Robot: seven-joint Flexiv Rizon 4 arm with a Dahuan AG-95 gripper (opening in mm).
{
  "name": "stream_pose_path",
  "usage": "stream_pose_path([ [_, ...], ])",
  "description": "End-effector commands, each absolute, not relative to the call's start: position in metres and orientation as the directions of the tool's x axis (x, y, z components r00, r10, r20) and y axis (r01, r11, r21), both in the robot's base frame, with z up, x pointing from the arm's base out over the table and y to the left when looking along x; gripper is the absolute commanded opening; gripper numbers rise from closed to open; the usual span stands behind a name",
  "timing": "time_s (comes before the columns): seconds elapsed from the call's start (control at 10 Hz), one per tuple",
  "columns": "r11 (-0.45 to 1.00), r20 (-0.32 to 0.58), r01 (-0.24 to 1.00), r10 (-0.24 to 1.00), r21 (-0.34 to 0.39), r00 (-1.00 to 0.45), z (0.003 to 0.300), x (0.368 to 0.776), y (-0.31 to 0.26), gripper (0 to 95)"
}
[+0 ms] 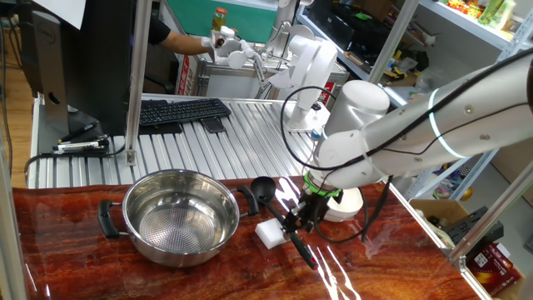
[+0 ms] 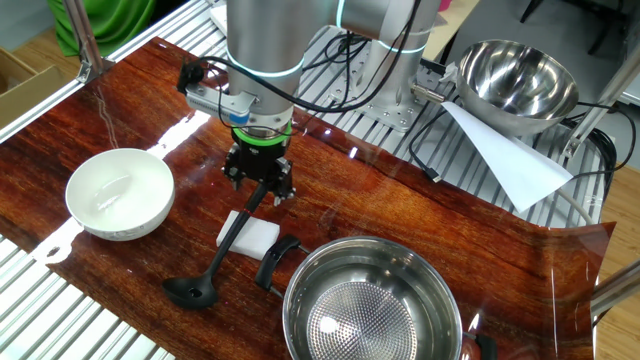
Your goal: Scoop water with a large spoon from one bowl to another
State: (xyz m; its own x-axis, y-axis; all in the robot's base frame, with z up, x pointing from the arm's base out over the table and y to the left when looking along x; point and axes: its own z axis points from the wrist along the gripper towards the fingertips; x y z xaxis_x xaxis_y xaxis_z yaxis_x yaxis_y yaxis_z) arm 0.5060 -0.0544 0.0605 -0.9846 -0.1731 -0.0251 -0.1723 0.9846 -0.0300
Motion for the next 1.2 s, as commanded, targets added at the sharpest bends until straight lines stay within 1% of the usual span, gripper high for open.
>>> stream_pose_path([
  [0.1,0.984,-0.028,-0.176,-0.177,-0.031,-0.984,0.058,0.506,-0.056,57.0],
  [1.2,0.985,-0.056,-0.171,-0.172,-0.018,-0.983,0.037,0.504,-0.059,57.0],
])
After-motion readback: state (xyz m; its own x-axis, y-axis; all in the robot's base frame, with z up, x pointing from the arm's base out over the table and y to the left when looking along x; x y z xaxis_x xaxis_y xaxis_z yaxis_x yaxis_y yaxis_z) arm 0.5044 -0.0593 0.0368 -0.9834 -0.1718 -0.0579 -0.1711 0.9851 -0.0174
